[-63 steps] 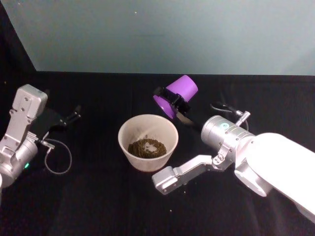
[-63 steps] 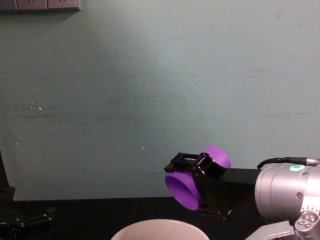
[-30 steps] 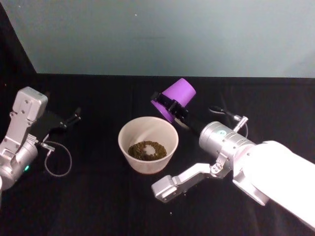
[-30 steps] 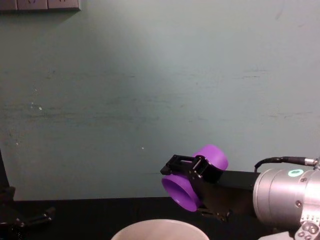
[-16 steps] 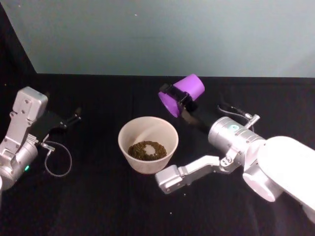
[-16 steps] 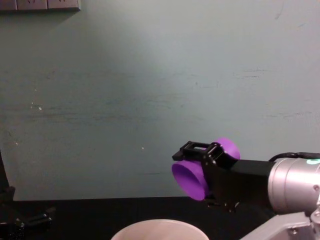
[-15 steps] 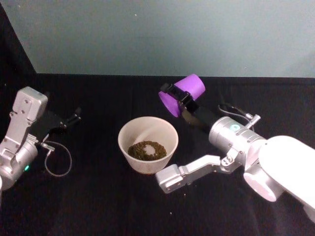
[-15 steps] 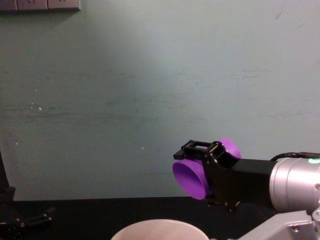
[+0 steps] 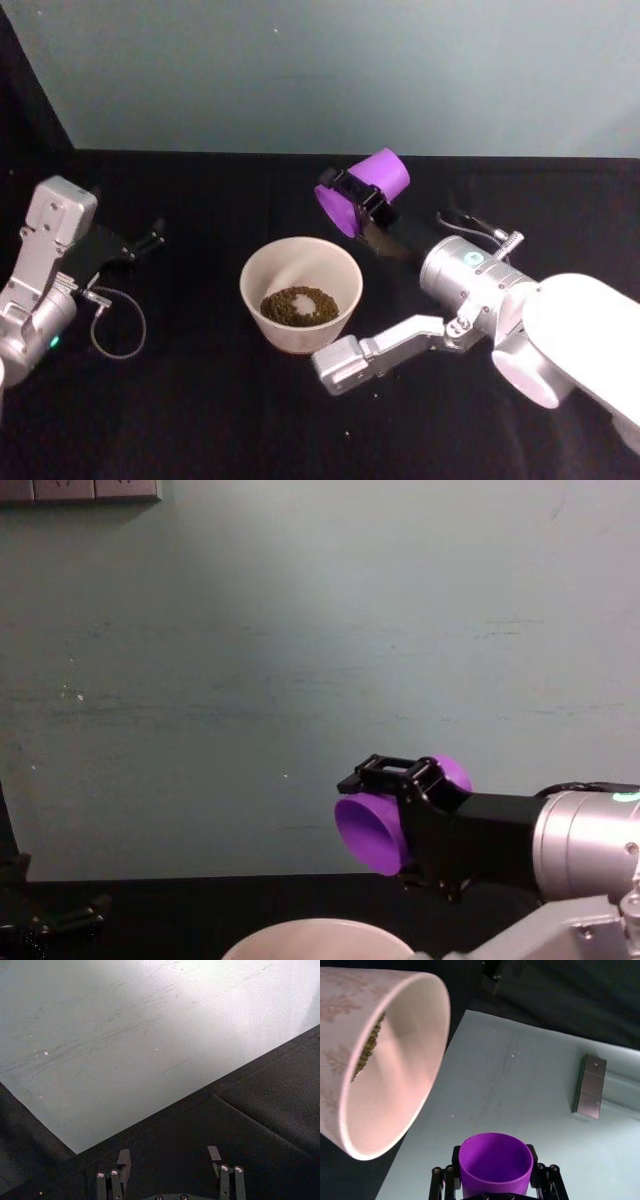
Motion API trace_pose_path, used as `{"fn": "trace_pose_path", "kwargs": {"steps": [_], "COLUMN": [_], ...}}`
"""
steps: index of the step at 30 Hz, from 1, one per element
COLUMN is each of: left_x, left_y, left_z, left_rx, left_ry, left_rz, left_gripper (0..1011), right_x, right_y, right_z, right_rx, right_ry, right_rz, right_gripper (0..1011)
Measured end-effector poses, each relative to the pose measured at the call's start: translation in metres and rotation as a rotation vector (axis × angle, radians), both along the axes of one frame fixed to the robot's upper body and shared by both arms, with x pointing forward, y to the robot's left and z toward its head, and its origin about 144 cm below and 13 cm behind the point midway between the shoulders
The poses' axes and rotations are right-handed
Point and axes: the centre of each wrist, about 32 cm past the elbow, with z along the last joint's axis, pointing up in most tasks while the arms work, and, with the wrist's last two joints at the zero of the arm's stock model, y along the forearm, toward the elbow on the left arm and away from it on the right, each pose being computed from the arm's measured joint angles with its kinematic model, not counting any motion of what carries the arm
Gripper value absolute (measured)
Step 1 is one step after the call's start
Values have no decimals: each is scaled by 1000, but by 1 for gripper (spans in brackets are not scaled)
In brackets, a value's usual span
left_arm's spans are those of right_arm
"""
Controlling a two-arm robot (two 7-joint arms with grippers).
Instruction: Pick up the cup and pour the mung beans from the cup into the bowl.
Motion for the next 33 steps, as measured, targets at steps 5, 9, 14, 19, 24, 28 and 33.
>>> {"fn": "trace_pose_path", "kwargs": {"steps": [5,9,14,19,24,28,33], "left_x": [0,0,0,0,0,0,0], "left_y": [0,0,0,0,0,0,0], "left_z": [0,0,0,0,0,0,0], "left_rx": [0,0,0,0,0,0,0], "left_ry": [0,0,0,0,0,0,0], "left_rz": [0,0,0,0,0,0,0], "left_gripper": [1000,1000,1000,1000,1000,1000,1000], "right_x": [0,0,-1,-5,-9,-13,-12], "right_y": [4,6,10,14,18,19,13], "right_z": [0,-2,-3,-6,-11,-10,-7], "right_rx": [-62,-101,-129,-176,-257,-265,-196], "right_ry": [-32,-54,-78,-123,-199,-211,-163], "right_rz": [1,1,5,13,30,43,51], "right_gripper": [746,746,746,746,746,746,746]}}
